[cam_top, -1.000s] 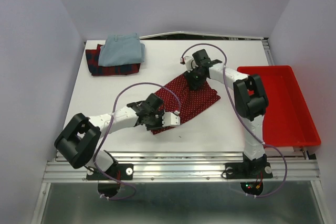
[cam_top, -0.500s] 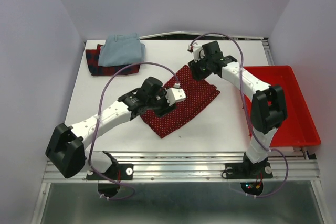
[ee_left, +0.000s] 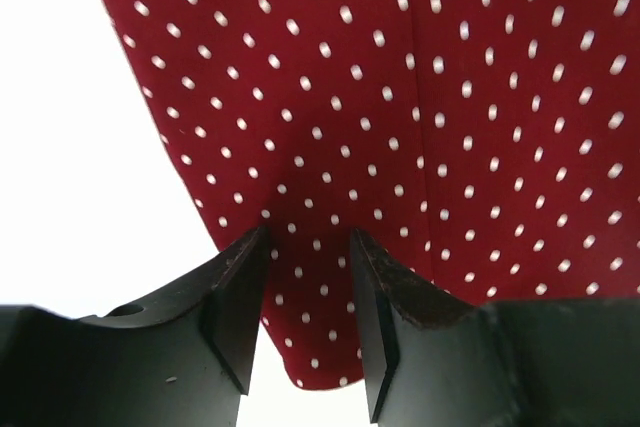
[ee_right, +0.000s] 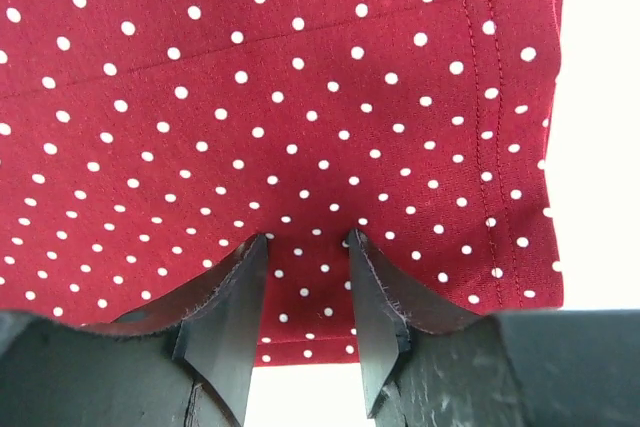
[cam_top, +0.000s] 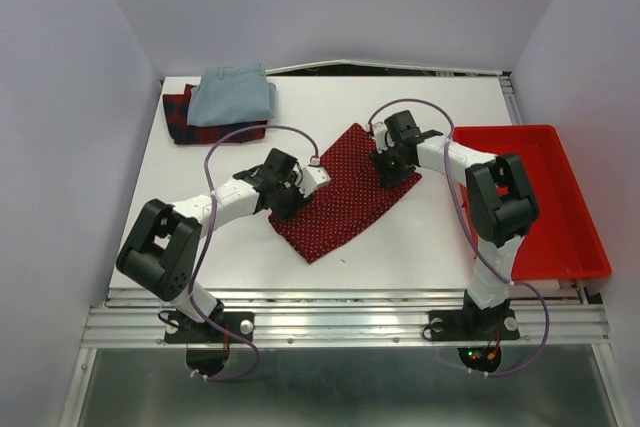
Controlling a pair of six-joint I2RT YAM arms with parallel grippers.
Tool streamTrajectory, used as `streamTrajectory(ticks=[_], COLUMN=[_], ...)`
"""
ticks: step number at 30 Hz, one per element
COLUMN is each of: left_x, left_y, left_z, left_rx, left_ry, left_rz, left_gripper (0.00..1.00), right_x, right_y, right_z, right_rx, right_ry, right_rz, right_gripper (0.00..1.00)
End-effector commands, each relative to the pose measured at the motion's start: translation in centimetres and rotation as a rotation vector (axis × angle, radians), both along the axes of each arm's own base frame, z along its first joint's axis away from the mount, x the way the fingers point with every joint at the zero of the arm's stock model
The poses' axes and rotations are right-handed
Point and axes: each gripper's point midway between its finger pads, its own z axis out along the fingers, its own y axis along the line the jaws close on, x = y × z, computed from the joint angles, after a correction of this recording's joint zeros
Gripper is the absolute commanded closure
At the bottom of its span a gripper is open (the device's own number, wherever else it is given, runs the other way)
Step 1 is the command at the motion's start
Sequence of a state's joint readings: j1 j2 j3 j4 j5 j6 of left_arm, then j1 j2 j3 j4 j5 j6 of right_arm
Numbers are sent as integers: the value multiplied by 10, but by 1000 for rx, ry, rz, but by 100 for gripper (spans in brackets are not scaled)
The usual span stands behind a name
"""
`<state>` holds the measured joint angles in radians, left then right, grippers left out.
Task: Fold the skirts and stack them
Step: Fold the skirt
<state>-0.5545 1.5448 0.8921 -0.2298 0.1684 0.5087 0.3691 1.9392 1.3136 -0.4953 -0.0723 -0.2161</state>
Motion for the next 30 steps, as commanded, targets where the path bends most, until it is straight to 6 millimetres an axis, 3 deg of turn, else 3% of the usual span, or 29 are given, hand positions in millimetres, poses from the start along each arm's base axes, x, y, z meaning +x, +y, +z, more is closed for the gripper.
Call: streamTrajectory(ticks=[1, 2, 4, 5, 6, 9, 12, 15, 17, 21, 23, 26, 30], left_x=[-26, -31, -51, -57, -72, -86, -87, -79, -73, -72, -81, -98, -111], left_y=[8, 9, 5, 2, -7, -24, -49, -70, -73, -71, -71, -75, -76], left_z=[-27, -29, -41, -41, -45, -42, -24, 11, 37, 62, 61, 49, 26], left_rx=[51, 59, 84, 92, 101, 105, 52, -32, -48, -36, -16, 37, 111], left_ry=[92, 105, 135, 131, 131, 106, 69, 37, -30, -133, -141, -167, -241], left_rz=[-71, -77, -131, -152, -195, -243, -270, -279, -318, -393, -435, -518, -602], left_gripper=[56, 58, 60, 60, 60, 60, 53, 43, 37, 32, 29, 28, 27], right_x=[-15, -15, 7, 12, 31, 61, 79, 92, 92, 71, 61, 35, -10], right_y=[-44, -45, -39, -39, -32, -21, -15, -7, 1, 16, 28, 43, 68], right_z=[-47, -52, -47, -55, -45, -37, -29, -5, 23, 66, 92, 108, 110], right_rx=[-197, -208, -207, -217, -207, -190, -184, -153, -102, 20, 109, 227, 371], right_ry=[87, 91, 49, 59, 16, -37, -73, -120, -153, -152, -164, -105, 38], right_rz=[-12, -8, 0, 5, 17, 30, 44, 53, 62, 95, 101, 121, 170], right_gripper=[56, 56, 56, 56, 56, 56, 55, 53, 51, 47, 46, 47, 49])
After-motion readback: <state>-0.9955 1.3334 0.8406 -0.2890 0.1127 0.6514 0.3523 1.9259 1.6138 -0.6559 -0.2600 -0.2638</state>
